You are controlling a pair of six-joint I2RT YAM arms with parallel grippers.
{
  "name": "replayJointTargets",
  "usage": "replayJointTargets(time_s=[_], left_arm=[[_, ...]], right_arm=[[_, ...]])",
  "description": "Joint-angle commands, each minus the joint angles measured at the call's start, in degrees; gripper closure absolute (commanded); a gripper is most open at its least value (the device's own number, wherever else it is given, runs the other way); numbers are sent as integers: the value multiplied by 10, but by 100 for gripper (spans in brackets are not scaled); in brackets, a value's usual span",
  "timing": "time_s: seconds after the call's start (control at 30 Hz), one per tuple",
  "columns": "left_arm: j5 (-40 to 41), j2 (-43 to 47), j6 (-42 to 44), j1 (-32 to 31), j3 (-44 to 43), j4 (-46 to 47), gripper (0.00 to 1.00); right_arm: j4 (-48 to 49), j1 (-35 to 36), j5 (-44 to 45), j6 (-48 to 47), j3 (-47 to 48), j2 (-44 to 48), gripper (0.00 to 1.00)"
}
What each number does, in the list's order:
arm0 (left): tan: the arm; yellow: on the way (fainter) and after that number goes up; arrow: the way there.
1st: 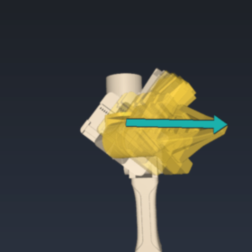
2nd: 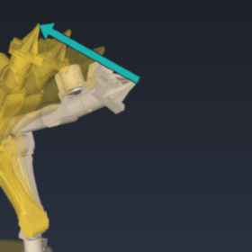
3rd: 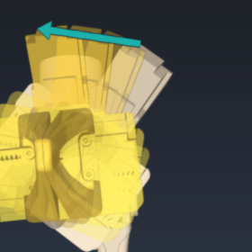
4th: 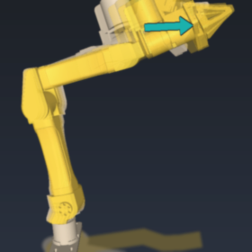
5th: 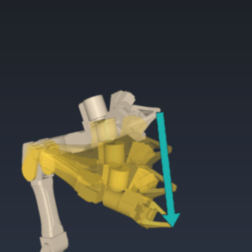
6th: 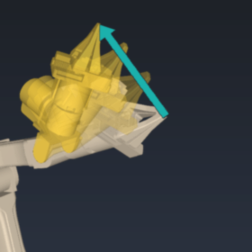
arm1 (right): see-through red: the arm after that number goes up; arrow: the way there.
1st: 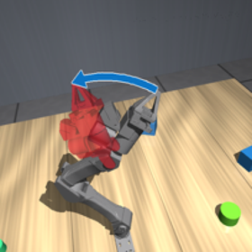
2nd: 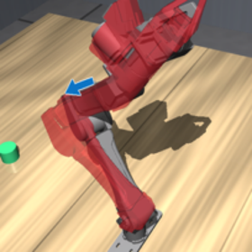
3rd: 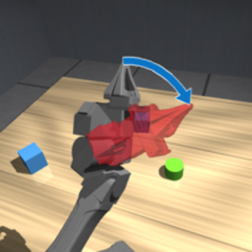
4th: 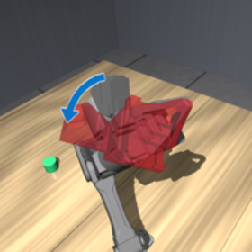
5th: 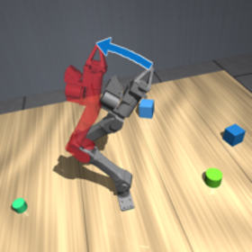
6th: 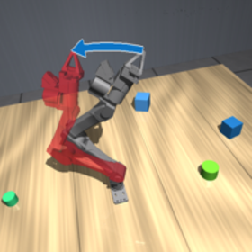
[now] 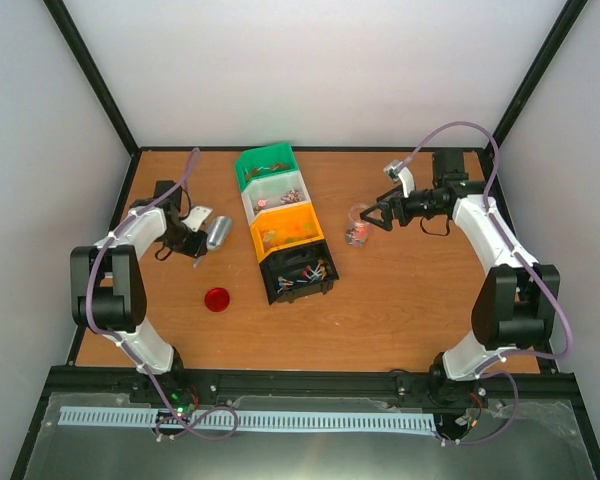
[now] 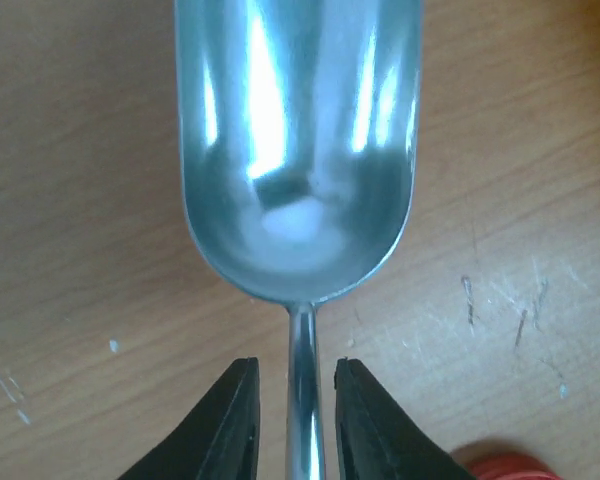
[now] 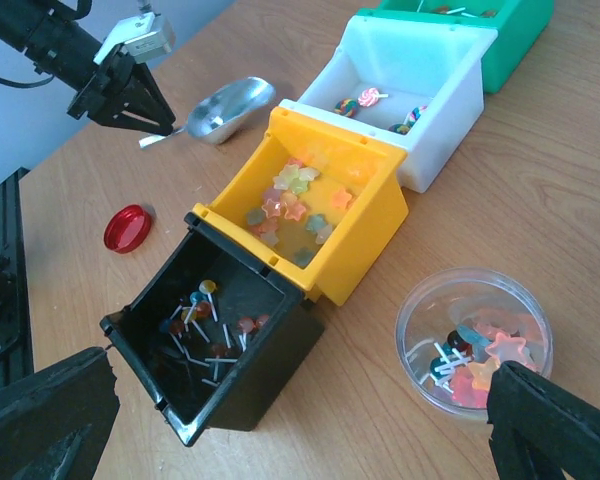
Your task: Pack the candies
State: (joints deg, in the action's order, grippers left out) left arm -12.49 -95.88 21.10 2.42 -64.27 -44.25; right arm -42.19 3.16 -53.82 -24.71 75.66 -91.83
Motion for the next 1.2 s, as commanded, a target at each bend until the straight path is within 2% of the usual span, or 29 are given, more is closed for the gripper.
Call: replayJointTargets(time_s=[0.0, 0.23, 0.4, 0.57, 0.73, 0.93, 1.17], left_arm=[[-2, 15, 7, 4, -10, -50, 70], [-31, 25, 23, 4, -58, -94, 69], [-62, 80, 95, 4, -59, -128, 51], [-78, 120, 225, 2, -18, -193, 42], [-48, 131, 274, -26, 36, -186, 42], [17, 97, 240, -88, 66, -127, 44], [56, 31, 218, -113, 54, -89, 50]], right_arm=[[13, 4, -2, -20, -19, 32, 0], [10, 4, 17, -31, -2, 30, 0], [19, 4, 23, -17, -10, 40, 0], [24, 4, 17, -18, -42, 65, 0], [65, 10, 19, -1, -78, 86, 0], [29, 15, 9, -71, -72, 75, 0], [33, 24, 4, -96, -79, 79, 0]])
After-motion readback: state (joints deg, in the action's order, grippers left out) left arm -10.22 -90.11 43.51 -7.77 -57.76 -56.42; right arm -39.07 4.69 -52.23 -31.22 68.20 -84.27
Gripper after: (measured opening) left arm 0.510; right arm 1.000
